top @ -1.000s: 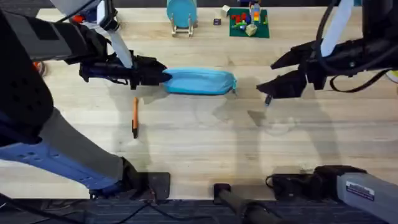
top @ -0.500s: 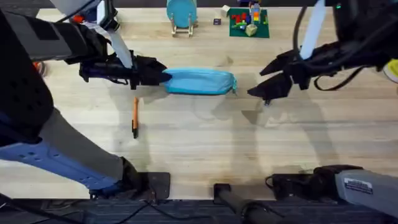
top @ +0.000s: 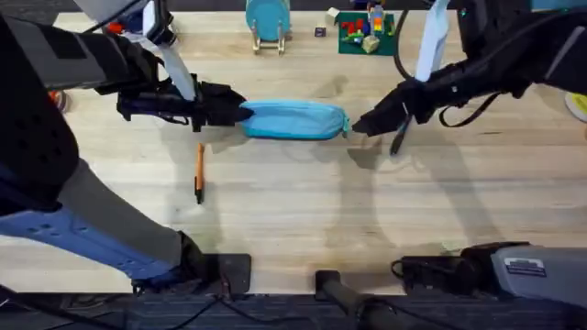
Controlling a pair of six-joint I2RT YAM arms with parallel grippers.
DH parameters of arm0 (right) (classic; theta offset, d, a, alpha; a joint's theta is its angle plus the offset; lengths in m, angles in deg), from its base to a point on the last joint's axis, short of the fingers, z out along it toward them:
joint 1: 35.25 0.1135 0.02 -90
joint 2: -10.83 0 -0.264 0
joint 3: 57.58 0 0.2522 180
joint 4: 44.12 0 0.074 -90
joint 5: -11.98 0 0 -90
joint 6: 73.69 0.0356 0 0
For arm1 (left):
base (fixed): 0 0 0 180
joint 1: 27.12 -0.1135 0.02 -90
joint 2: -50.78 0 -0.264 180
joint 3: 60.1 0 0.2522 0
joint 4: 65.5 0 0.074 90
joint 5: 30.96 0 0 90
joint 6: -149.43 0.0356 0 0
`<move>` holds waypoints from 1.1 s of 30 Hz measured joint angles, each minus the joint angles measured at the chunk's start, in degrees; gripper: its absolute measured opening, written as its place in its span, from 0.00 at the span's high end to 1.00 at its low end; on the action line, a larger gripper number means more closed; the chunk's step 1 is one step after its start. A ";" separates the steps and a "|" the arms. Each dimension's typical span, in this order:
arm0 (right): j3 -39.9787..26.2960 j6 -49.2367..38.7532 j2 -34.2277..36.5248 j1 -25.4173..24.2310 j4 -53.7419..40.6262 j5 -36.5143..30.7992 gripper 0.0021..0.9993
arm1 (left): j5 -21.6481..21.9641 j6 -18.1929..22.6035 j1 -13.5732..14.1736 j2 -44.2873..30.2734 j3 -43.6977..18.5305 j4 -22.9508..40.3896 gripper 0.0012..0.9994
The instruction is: Unzip the bag, pick up the pens from the table one at a time and place them inside, then zip the bag closed.
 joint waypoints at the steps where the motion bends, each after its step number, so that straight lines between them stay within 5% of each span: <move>1: 0.00 0.48 0.06 0.25 0.04 -0.22 0.00 | 0.00 0.01 0.00 0.01 0.00 -0.01 0.96; 14: -0.02 12.02 4.19 4.45 2.35 -6.60 0.00 | 0.00 0.00 0.00 0.01 0.00 -0.01 0.96; 33: -0.04 13.94 6.13 7.69 8.38 -12.20 0.00 | 0.00 0.00 0.00 0.02 0.00 0.00 0.96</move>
